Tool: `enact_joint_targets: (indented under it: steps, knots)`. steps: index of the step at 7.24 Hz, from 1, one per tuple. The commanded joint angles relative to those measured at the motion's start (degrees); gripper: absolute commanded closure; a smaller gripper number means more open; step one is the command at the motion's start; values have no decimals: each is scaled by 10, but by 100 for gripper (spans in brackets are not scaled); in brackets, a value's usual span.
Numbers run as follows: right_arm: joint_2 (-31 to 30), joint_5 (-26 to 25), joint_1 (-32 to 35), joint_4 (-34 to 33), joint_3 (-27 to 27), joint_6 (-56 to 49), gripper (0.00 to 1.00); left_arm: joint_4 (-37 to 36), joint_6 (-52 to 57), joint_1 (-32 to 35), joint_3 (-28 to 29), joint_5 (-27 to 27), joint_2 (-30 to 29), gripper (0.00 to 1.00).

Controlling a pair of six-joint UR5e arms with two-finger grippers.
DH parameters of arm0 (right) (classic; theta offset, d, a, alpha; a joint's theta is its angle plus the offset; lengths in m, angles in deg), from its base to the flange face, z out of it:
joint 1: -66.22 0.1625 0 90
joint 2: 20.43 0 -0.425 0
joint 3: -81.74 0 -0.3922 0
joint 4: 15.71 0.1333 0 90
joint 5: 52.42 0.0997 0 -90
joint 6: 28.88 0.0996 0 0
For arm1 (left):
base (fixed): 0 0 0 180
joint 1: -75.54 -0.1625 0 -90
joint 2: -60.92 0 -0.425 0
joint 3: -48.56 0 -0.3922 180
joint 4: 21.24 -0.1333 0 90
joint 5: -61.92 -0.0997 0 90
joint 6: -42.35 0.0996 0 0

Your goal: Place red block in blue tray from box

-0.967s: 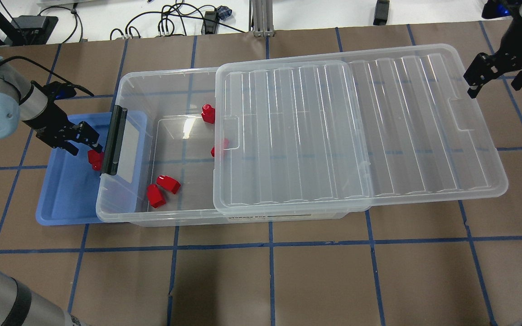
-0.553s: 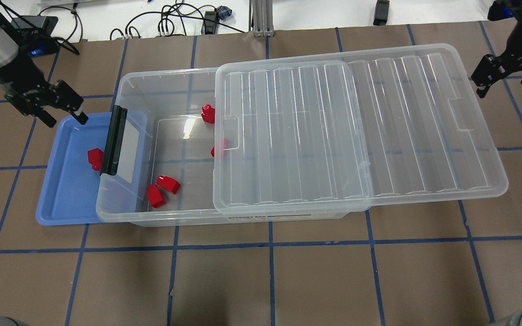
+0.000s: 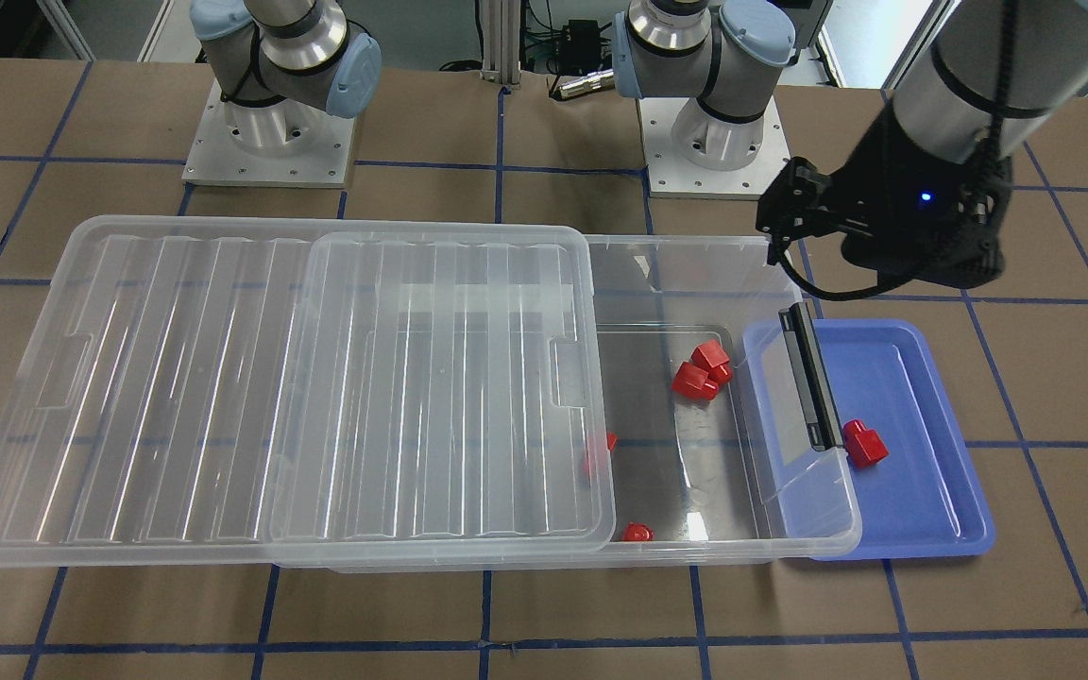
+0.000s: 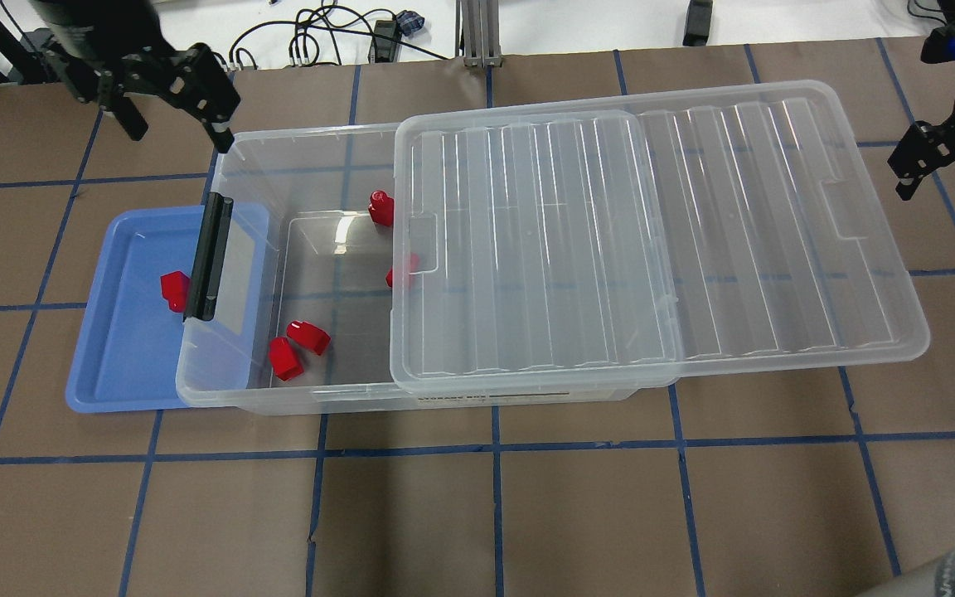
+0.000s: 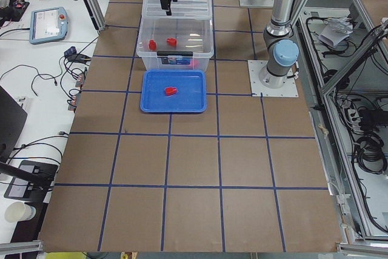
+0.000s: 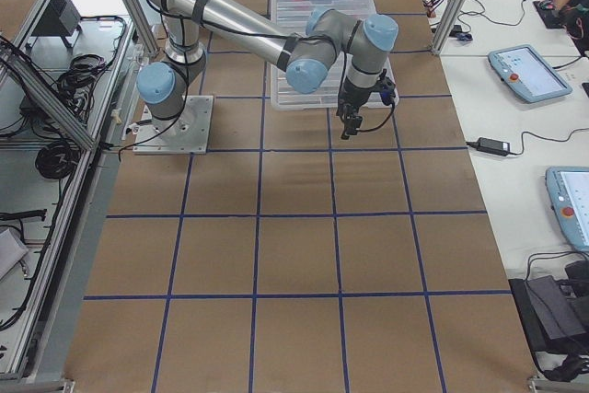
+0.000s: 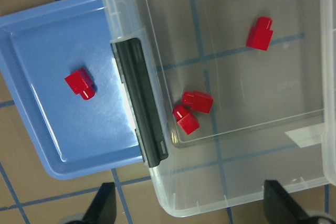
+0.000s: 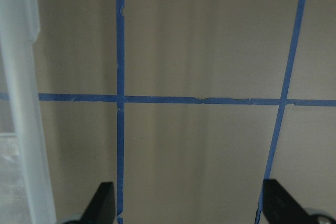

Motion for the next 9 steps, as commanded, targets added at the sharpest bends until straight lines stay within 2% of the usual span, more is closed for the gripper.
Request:
enact_joint_targets:
  steps: [1,2,3,5,8,9]
  knots:
    - [-2,2,2,8,14,3,0,-61,-8,7,-47,-2,13,0]
    - [-2,3,3,10,17,4,0,-62,-10,-35,-68,0,15,0]
    - [-5,4,5,10,21,4,0,-65,-10,-39,-74,5,32,0]
    - [-7,6,9,10,24,4,0,-68,-10,-36,-96,5,32,0]
    - [-6,42,14,13,26,5,0,-115,-14,-19,-112,5,44,0]
    - [-6,41,36,13,26,14,0,-115,-36,-17,-118,5,53,0]
